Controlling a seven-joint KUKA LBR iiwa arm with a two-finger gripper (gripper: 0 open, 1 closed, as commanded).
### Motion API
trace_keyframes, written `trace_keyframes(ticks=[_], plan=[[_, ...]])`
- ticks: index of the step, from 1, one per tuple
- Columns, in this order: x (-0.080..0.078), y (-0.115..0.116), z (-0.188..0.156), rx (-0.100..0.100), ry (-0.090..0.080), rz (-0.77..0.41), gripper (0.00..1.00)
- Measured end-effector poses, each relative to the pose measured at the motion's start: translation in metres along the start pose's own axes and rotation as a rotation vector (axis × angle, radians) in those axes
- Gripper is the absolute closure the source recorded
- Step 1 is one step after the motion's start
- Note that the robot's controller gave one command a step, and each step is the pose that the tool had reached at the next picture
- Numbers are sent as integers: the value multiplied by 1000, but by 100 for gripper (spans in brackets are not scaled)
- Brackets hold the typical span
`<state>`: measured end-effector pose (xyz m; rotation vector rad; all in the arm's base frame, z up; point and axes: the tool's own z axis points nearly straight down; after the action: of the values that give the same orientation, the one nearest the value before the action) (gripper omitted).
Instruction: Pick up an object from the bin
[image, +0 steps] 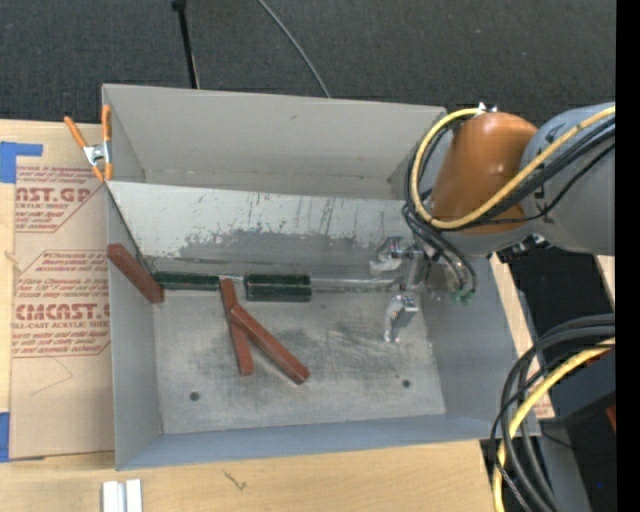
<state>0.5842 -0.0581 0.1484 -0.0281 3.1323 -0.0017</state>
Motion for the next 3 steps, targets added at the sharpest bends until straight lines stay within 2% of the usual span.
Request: trace_keyframes(ticks=[1,2,3], plan=[[8,40,71,-1,5,98,0],[40,63,63,1,4,54,0],[48,70,56,-1,9,41,0]])
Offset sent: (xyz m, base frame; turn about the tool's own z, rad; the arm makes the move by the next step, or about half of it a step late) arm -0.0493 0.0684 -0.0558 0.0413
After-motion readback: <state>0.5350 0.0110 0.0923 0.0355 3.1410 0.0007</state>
